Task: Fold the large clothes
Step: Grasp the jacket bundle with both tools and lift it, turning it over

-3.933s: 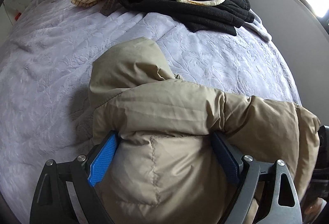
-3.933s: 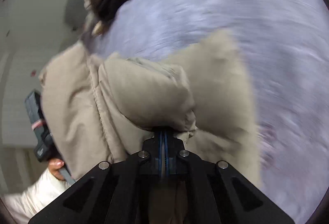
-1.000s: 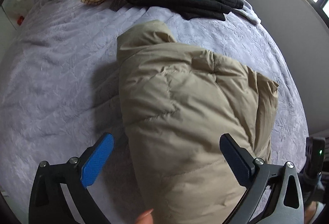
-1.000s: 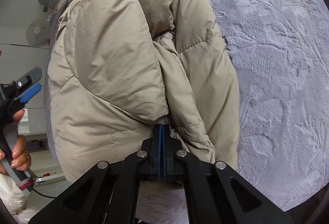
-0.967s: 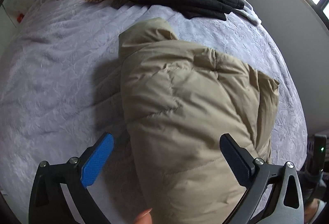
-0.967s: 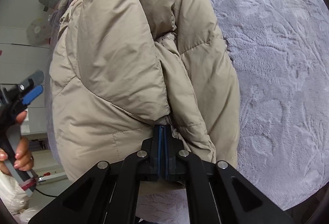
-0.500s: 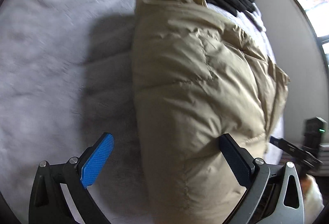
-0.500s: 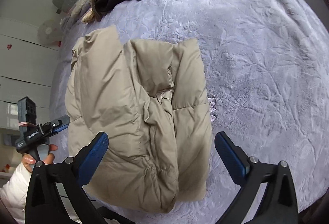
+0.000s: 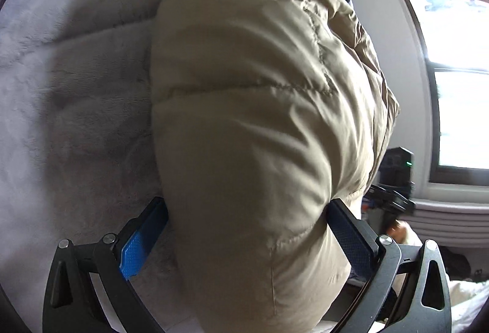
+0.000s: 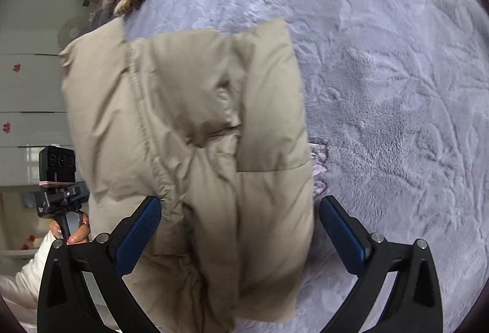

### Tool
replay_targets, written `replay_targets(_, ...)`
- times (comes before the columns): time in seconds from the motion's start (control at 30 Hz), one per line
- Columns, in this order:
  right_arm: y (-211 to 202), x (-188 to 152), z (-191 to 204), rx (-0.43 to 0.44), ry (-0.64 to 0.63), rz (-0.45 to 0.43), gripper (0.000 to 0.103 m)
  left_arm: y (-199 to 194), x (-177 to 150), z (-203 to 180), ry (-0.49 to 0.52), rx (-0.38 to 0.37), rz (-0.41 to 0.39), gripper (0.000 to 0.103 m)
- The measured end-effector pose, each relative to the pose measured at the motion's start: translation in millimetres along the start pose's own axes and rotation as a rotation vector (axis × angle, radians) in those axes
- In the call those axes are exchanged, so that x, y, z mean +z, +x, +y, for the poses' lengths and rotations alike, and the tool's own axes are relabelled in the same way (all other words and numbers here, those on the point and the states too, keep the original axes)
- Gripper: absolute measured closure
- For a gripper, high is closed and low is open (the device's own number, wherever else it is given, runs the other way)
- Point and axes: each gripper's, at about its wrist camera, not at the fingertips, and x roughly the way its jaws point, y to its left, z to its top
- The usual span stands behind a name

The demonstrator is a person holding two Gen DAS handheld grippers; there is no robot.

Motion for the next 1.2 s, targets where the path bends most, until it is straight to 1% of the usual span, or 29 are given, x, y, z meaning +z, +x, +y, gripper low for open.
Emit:
replay_targets(0.1, 10.3, 8.4, -9.0, 0.119, 0.014, 0.023, 0.000, 10.8, 6.3, 3.3, 0.001, -0.036, 0.010, 0.000)
replay_targets(0.13, 13.2, 11.2, -10.8, 0.174, 0.019, 0.033, 0.000, 13.9, 7.9, 4.7, -0.003, -0.046, 0.013, 0.000)
replay_targets(0.2, 20.7, 17.0, -10.4, 0.270, 0.027, 0.058, 0.000, 19.7, 13.4, 6.1, -0.008, -0.066, 0.015, 0.000)
replay_targets(0.23, 26.7, 20.2, -7.6, 0.299, 0.022, 0.072, 0.000, 22.5, 15.1, 6.4, -0.009, -0.073, 0.016, 0.000)
replay_targets(0.33, 45.4, 28.1, 0.9, 0.302, 0.016, 0.100, 0.000, 32.0, 20.4, 5.7, -0.019, -0.082, 0.015, 0.000)
replay_targets(0.4, 54.3, 31.7, 5.1, 0.297, 0.027, 0.100, 0.000, 37.5, 19.0, 3.1, -0.034, -0.065, 0.008, 0.000)
replay_targets(0.53, 57.2, 35.3, 6.5, 0.273, 0.095, 0.087, 0.000, 41.6, 16.1, -15.9, -0.037, 0.028, -0.031, 0.000)
replay_targets(0.6, 56.8, 35.5, 7.4, 0.261, 0.135, 0.084, 0.002, 39.2, 12.9, -31.8, -0.010, 0.096, -0.070, 0.002)
replay_targets(0.63, 55.5, 35.5, 9.1, 0.255, 0.149, 0.079, 0.004, 37.9, 11.2, -39.0, 0.000, 0.118, -0.085, 0.006)
replay_targets(0.7, 51.8, 35.1, 15.4, 0.265, 0.163, 0.064, 0.027, 33.2, 8.4, -51.9, 0.012, 0.146, -0.117, 0.011)
replay_targets(0.73, 48.2, 34.6, 20.3, 0.260, 0.163, 0.053, 0.031, 30.7, 7.5, -56.2, 0.019, 0.149, -0.127, 0.013)
replay_targets(0.77, 45.1, 33.4, 25.1, 0.256, 0.156, 0.046, 0.038, 27.5, 6.3, -61.5, 0.028, 0.147, -0.138, 0.015)
replay_targets(0.8, 41.7, 31.6, 31.8, 0.249, 0.146, 0.039, 0.042, 23.6, 4.9, -66.4, 0.038, 0.142, -0.148, 0.015)
replay_targets(0.83, 38.6, 29.6, 39.1, 0.245, 0.133, 0.032, 0.043, 19.5, 2.5, -69.9, 0.049, 0.138, -0.156, 0.015)
replay_targets(0.9, 32.9, 25.3, 57.2, 0.248, 0.101, 0.018, 0.044, 6.3, 0.4, -79.5, 0.084, 0.130, -0.186, 0.015)
replay_targets(1.0, 26.7, 20.3, 93.5, 0.261, 0.052, -0.024, 0.044, -19.4, -0.5, -82.2, 0.109, 0.107, -0.221, 0.015)
replay_targets(1.1, 33.4, 19.7, 133.4, 0.263, 0.011, -0.056, 0.044, -50.9, -1.3, -70.1, 0.125, 0.095, -0.253, 0.015)
replay_targets(1.2, 55.4, 22.9, 183.4, 0.261, -0.043, -0.076, 0.044, -86.4, 1.2, -50.2, 0.135, 0.105, -0.288, 0.015)
